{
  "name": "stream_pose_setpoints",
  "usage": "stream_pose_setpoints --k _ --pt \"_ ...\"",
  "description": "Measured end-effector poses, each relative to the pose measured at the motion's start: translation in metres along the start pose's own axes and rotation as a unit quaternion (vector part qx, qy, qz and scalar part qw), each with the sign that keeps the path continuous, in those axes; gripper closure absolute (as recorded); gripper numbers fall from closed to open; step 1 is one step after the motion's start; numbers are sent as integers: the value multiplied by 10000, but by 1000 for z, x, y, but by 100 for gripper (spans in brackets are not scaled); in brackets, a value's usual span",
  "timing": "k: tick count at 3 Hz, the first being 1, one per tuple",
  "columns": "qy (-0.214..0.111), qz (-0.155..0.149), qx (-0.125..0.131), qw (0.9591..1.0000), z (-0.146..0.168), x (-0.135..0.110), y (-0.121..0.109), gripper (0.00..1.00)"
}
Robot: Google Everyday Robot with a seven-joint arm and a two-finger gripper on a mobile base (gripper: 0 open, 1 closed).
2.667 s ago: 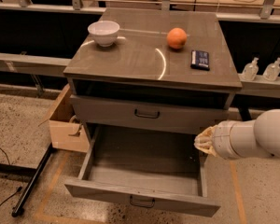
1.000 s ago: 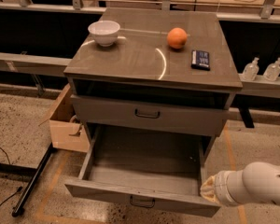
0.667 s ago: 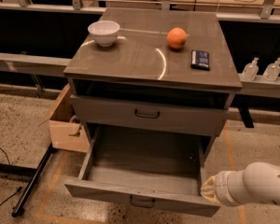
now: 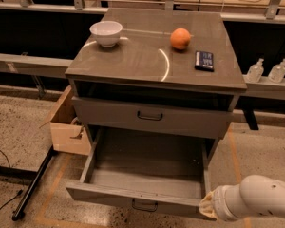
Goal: Close middle drawer
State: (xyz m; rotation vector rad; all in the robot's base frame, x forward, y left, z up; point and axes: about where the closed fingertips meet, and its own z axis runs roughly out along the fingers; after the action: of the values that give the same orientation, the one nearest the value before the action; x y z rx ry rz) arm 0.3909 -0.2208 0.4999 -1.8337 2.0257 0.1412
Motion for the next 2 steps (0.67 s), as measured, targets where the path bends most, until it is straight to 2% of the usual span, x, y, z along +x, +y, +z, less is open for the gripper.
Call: stream_pose_setpoints --k 1,2 --pt "-192 48 -195 9996 28 -2 22 100" --pt "-459 -91 -173 9988 56 -8 37 100"
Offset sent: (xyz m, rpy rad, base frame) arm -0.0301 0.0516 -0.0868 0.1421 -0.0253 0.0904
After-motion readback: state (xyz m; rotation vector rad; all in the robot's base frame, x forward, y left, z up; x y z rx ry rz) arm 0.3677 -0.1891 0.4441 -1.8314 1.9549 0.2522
